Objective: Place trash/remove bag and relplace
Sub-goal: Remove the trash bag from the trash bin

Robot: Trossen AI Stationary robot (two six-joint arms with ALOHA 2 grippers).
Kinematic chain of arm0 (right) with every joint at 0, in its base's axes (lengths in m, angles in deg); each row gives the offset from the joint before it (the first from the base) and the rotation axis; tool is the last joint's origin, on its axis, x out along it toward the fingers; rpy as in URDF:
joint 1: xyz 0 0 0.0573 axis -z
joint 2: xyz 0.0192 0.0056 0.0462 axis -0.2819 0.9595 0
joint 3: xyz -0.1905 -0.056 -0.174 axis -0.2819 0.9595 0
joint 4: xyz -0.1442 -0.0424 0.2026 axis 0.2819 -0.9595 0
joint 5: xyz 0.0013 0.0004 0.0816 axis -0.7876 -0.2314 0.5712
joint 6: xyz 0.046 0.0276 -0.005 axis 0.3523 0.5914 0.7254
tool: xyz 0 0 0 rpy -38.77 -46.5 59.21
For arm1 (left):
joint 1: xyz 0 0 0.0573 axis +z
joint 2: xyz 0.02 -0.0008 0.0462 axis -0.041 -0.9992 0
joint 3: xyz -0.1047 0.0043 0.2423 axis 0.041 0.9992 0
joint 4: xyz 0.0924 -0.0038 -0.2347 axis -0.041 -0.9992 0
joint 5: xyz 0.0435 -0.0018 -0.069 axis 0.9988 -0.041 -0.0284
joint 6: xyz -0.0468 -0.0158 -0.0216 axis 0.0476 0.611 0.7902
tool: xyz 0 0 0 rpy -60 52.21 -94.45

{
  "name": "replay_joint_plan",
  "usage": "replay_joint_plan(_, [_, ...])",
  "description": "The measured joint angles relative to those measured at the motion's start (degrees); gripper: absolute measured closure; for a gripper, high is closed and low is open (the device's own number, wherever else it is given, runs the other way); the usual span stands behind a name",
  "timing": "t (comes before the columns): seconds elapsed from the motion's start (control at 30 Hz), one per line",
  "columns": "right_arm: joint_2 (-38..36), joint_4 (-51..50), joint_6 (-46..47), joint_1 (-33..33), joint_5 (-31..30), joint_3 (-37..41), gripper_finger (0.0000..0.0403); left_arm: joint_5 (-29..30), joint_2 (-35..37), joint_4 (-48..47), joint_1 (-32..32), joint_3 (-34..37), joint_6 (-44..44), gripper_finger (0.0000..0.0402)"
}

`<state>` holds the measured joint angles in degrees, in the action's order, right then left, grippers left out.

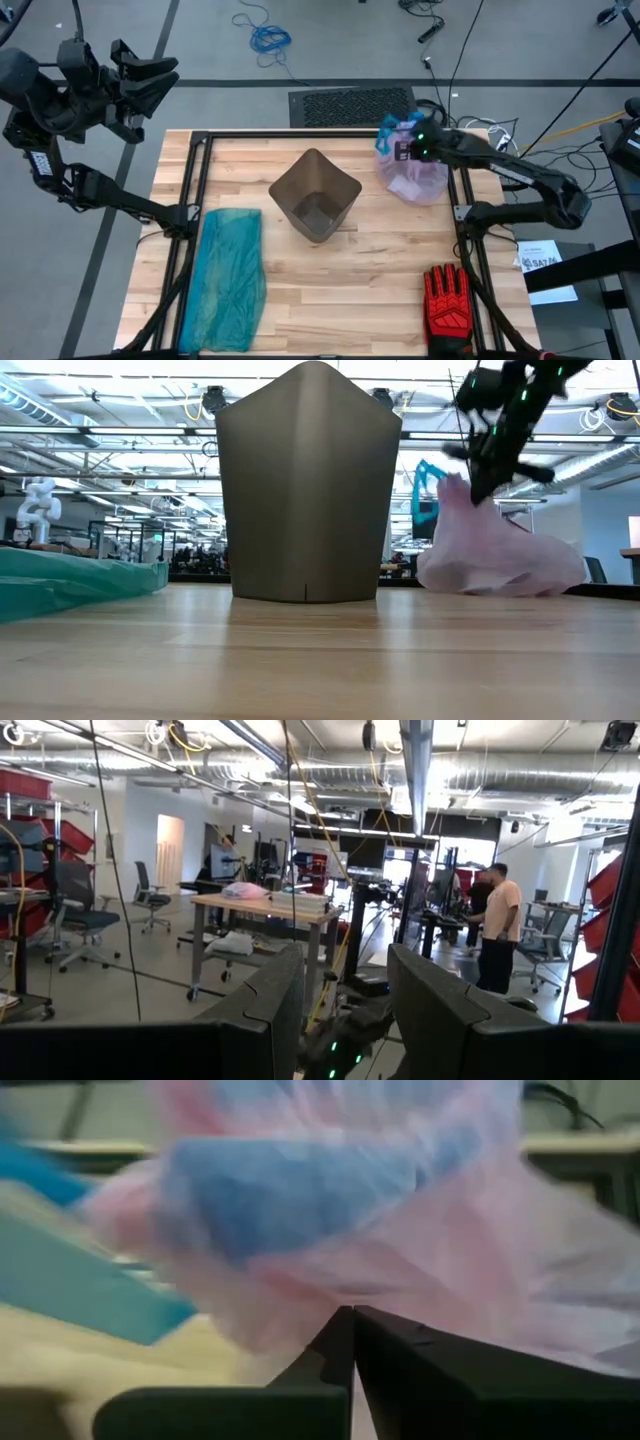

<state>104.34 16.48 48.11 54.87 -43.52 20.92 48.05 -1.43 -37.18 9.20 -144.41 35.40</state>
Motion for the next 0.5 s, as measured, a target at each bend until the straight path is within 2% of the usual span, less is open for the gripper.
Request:
replay_joint_plan(0.17, [5.2, 8.8, 4.2, 0.0, -0.5, 9.9, 0.0403, 0.0, 0.0, -1.0, 0.0, 0.0, 0.7, 0.026])
replay_joint_plan(0.27, [7.6, 12.9, 6.4, 0.1, 1.4, 14.0, 0.0403, 0.0, 0.0, -2.6, 0.0, 0.0, 2.3, 0.026])
replay_joint_plan(0.37, [7.4, 13.5, 6.9, -1.0, 2.0, 14.4, 0.0403, 0.0, 0.0, -3.7, 0.0, 0.0, 3.8, 0.026])
replay_joint_plan(0.5, [3.7, 13.0, 5.3, -2.5, 1.2, 11.5, 0.0403, -0.3, 0.0, -4.2, 0.0, 0.0, 4.5, 0.026])
